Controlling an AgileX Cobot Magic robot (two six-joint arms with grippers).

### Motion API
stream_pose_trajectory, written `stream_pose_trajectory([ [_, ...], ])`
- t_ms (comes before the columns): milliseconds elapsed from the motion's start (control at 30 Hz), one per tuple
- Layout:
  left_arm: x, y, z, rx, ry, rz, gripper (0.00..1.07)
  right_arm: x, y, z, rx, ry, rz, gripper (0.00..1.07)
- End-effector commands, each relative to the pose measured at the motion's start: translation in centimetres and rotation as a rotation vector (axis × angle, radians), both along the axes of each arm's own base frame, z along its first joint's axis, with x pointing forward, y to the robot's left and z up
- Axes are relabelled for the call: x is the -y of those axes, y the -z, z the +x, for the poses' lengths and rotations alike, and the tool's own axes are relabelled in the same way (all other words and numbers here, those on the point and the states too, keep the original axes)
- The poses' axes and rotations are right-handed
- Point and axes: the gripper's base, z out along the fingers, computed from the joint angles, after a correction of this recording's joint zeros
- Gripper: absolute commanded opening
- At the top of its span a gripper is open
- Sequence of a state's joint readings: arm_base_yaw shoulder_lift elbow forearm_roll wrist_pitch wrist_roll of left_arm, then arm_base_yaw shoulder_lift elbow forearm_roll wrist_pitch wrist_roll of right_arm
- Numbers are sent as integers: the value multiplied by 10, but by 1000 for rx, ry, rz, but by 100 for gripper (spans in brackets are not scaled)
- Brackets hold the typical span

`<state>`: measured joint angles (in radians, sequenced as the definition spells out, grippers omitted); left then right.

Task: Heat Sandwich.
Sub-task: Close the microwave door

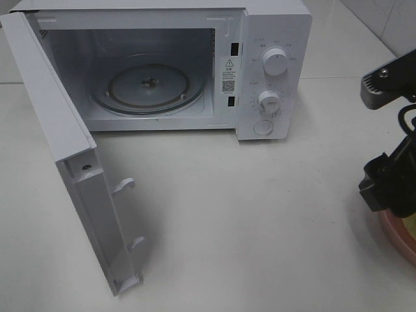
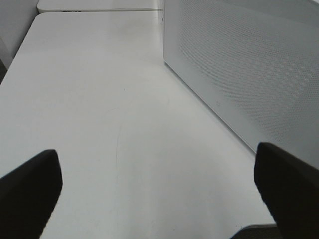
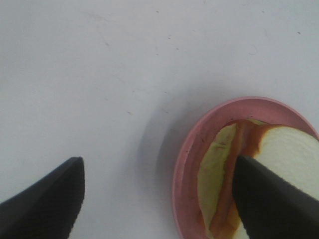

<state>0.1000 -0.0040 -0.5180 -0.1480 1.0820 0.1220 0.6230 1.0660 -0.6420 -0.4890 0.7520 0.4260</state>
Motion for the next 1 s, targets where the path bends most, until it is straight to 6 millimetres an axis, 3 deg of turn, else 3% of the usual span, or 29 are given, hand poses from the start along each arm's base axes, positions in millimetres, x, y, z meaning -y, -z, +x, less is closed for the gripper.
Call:
stream_pose_trajectory([
  [33, 0, 0, -3, 28, 2, 0, 100, 4, -16, -19, 1, -90, 84, 78],
  [367, 0, 0, -3, 28, 2, 0, 100, 19, -61, -60, 56, -196, 224, 78],
  [1000, 0, 0, -3, 28, 2, 0, 100, 58, -71, -120, 75, -201, 275, 78],
])
